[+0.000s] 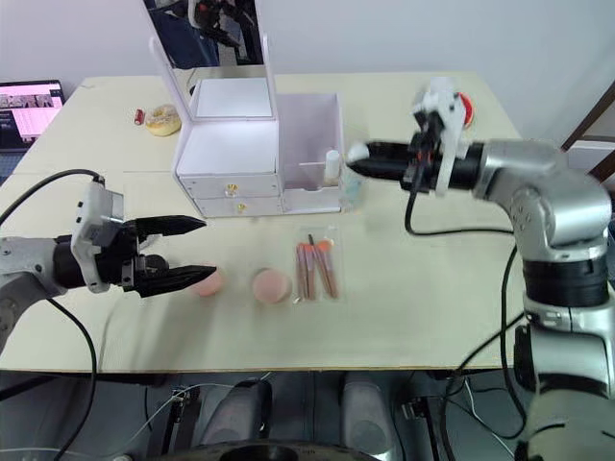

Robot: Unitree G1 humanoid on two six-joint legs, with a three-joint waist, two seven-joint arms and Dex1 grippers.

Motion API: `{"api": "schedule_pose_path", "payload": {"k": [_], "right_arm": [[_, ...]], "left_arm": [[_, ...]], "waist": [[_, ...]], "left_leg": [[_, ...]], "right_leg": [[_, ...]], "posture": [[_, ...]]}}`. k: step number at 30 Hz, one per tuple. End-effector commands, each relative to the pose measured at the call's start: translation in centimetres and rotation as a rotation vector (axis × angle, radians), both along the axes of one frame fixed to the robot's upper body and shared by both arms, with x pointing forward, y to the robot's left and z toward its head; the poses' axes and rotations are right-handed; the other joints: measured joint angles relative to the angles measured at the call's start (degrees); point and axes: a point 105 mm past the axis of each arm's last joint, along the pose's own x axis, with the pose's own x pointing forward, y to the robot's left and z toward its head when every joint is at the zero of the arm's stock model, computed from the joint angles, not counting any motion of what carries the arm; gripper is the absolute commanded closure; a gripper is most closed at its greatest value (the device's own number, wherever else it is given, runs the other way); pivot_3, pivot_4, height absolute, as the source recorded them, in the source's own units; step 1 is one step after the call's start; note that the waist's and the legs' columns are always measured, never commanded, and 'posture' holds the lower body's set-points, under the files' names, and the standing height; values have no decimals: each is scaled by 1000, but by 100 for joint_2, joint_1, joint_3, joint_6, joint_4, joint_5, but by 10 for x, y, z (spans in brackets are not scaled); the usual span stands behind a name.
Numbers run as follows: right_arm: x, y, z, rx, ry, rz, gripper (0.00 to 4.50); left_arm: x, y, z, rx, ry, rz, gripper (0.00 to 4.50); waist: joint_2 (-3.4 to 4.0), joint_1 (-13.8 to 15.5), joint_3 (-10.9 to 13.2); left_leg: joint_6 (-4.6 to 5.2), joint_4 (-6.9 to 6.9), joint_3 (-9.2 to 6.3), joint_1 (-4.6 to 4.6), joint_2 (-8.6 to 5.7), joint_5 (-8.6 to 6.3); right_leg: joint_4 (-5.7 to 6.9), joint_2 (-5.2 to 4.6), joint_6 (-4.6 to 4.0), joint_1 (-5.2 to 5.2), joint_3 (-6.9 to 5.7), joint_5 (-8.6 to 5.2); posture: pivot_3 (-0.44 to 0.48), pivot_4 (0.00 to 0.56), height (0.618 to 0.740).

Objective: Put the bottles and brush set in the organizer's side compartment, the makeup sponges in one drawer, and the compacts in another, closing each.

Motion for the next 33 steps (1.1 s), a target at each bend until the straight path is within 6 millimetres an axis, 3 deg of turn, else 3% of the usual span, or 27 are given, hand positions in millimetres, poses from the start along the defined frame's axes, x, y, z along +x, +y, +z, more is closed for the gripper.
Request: {"api": "schedule_pose_path", "payload": {"k": [1,5,9,18,33], "right_arm": [[5,24,26,35,-12,30,3840],[14,43,35,34,-28,53,3840],[36,61,27,-16,-64,45,3840],[71,67,-9,-110,-78,-12,3840],[89,73,-52,-221,-57,-46,3840]], "left_arm": [[4,7,15,7,-73,28,0],[3,7,16,3,-77,31,0],[1,6,16,-2,-85,37,0],[-4,5,19,-4,-101,65,0],[-5,3,37,-42,-146,100,0]], "waist": [[1,-6,0],[1,20,1],[1,-12,1],[3,-15,2],[4,-22,2]], "left_leg": [[0,2,0,-2,0,0],[0,-3,-2,-8,0,0],[0,-3,-2,-9,0,0],[0,-6,-3,-10,0,0],[-1,-7,-3,-8,0,0]], "right_leg": [[0,0,0,-1,0,0],[2,0,17,-9,-2,10],[1,0,20,-11,-3,11],[3,0,22,-15,-3,12],[8,1,22,-16,-3,13]], "posture": [[0,150,739],[0,150,739],[0,150,739],[0,150,739],[0,150,739]]}}
